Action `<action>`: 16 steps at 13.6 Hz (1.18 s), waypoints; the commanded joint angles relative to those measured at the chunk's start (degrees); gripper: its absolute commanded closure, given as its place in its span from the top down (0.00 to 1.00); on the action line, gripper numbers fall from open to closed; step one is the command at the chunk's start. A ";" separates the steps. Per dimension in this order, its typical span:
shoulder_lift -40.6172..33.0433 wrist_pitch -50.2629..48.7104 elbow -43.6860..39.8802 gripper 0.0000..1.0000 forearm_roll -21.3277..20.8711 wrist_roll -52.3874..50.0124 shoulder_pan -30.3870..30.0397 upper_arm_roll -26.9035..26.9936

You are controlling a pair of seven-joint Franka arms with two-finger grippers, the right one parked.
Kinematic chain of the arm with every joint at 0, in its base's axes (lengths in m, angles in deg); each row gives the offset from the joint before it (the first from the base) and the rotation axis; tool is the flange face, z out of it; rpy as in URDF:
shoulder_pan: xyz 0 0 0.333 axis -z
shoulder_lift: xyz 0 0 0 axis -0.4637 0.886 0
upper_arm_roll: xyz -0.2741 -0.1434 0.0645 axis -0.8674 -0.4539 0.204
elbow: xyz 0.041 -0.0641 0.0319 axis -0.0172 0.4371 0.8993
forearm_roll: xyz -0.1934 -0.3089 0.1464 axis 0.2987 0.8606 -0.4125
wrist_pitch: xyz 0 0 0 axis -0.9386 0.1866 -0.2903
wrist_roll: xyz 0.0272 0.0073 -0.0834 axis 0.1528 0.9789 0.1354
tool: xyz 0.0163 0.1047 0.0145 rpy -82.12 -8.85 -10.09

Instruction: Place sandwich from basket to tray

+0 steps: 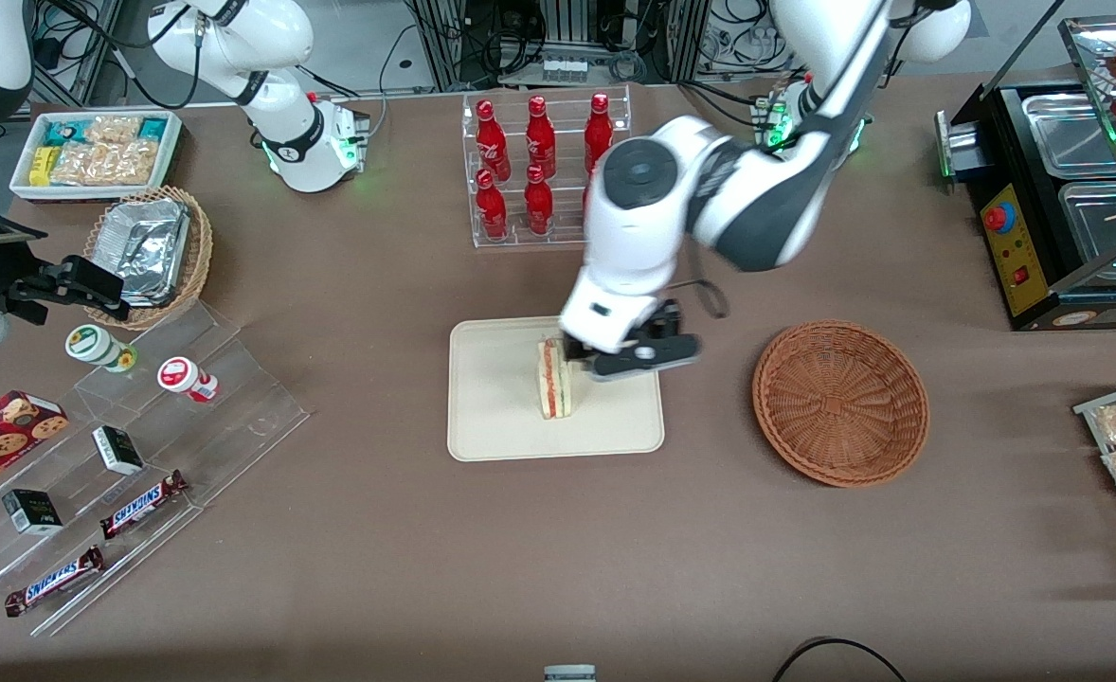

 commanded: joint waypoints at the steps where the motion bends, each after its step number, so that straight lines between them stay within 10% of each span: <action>1: -5.65 -2.25 4.33 1.00 -0.08 0.91 -4.22 -0.40; 16: -21.21 -16.76 11.97 1.00 6.59 48.43 -29.97 -0.22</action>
